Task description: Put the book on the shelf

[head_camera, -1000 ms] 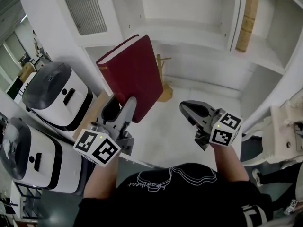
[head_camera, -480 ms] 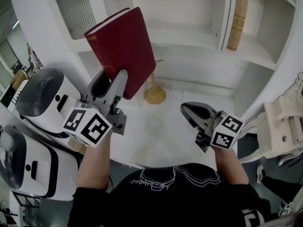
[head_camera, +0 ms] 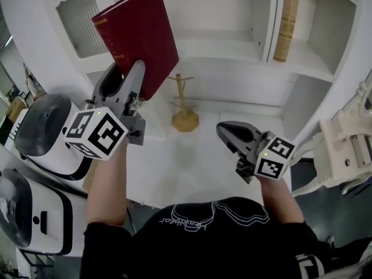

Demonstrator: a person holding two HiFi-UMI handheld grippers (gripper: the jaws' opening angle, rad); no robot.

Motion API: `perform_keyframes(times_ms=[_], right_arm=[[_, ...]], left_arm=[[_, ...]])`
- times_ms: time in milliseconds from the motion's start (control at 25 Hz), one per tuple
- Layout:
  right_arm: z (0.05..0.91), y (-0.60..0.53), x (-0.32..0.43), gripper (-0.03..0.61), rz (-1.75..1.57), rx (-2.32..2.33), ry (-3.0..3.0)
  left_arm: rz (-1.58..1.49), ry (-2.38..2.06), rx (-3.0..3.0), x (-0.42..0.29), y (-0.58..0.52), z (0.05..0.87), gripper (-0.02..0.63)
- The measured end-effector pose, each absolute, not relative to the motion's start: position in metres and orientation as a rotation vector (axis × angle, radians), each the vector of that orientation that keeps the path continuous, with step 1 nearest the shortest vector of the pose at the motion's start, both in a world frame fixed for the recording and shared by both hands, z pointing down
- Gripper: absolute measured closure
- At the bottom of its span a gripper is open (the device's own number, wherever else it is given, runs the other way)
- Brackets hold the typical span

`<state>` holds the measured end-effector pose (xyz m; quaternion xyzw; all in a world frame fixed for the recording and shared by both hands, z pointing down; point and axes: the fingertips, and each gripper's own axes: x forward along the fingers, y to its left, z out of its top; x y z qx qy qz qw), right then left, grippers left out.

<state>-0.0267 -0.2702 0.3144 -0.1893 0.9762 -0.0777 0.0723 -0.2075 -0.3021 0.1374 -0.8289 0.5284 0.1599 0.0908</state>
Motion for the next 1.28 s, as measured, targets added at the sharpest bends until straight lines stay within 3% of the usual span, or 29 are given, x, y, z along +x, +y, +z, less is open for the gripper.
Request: perform_keyframes(times_ms=[1280], right_arm=[[0.307,-0.314,-0.047,0.575,-0.28,-0.639,2.924]], left_arm=[[0.35,1.815,-2.334,-0.236,-0.413,0.128,0.405]])
